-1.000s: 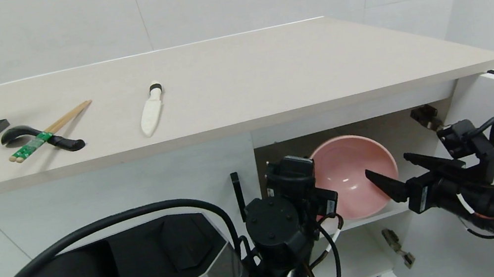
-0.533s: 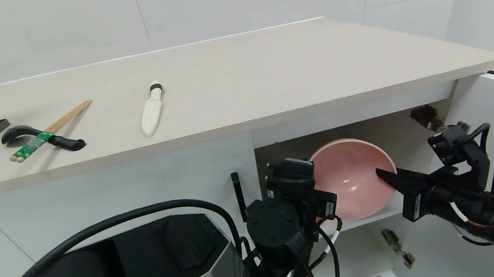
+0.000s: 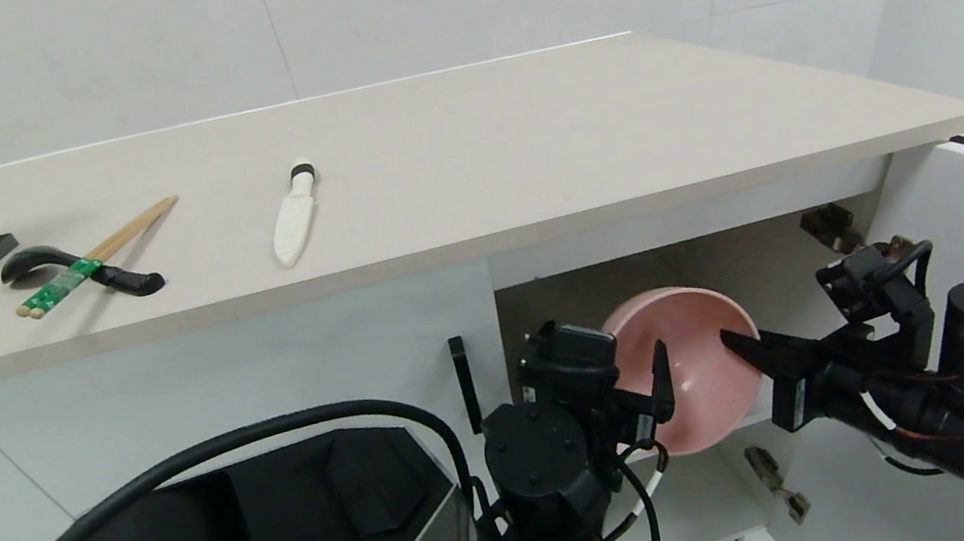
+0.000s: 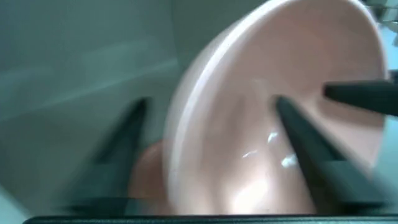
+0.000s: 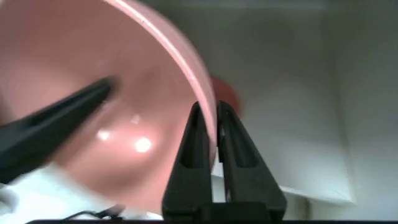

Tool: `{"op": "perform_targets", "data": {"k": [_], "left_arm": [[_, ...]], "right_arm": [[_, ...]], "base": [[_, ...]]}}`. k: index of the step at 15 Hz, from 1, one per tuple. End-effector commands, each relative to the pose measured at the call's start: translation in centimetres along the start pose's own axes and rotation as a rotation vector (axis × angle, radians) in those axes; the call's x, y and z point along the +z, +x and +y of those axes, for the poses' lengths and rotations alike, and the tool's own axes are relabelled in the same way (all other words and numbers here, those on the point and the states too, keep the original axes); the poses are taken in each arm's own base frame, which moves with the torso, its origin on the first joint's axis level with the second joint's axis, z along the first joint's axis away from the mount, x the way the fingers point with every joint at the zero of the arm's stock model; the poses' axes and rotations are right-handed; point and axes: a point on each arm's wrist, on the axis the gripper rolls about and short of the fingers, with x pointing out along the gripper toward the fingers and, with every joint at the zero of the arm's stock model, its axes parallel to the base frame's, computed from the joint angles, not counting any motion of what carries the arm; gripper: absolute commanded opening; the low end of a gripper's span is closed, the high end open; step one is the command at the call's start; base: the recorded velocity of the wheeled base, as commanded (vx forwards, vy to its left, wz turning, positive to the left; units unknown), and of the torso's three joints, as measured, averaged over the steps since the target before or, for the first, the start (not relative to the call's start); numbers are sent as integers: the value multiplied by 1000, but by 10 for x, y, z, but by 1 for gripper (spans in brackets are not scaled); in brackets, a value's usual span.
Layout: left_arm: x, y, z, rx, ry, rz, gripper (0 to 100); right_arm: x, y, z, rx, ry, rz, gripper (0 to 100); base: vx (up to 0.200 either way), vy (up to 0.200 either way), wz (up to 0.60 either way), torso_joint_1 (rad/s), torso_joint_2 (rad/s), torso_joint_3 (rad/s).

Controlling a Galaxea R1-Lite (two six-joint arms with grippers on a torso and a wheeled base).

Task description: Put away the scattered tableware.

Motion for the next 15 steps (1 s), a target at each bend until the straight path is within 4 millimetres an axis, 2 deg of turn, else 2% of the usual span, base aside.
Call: {"op": "perform_targets", "data": {"k": [1,2,4,7,8,13,15], "left_arm": [[11,-18,5,-24,1,18,100],[22,-39,10,-114,-4,36,100],[36,-59,19,-207,-10,41,100],[40,-70,27,-237,-11,56,100],[40,-85,31,-349,-8,83,100],[46,-96,44,-524,-14,79,100],[49,-101,60,-607,-14,78,100]], "right_arm": [[-10,1,-9,-41,10,46,0],[-17,0,-13,-59,17,82,0],[-22,2,-17,-74,22,105,0],[-24,4,-17,-75,23,112,0],[-23,5,-17,-74,22,105,0],[-21,5,-22,-91,28,95,0],[-21,4,-25,-103,33,95,0]], "base": [[0,0,0,0,0,0],[0,0,0,0,0,0],[0,0,0,0,0,0],[0,0,0,0,0,0],[0,0,0,0,0,0],[0,0,0,0,0,0],[0,0,0,0,0,0]]}}
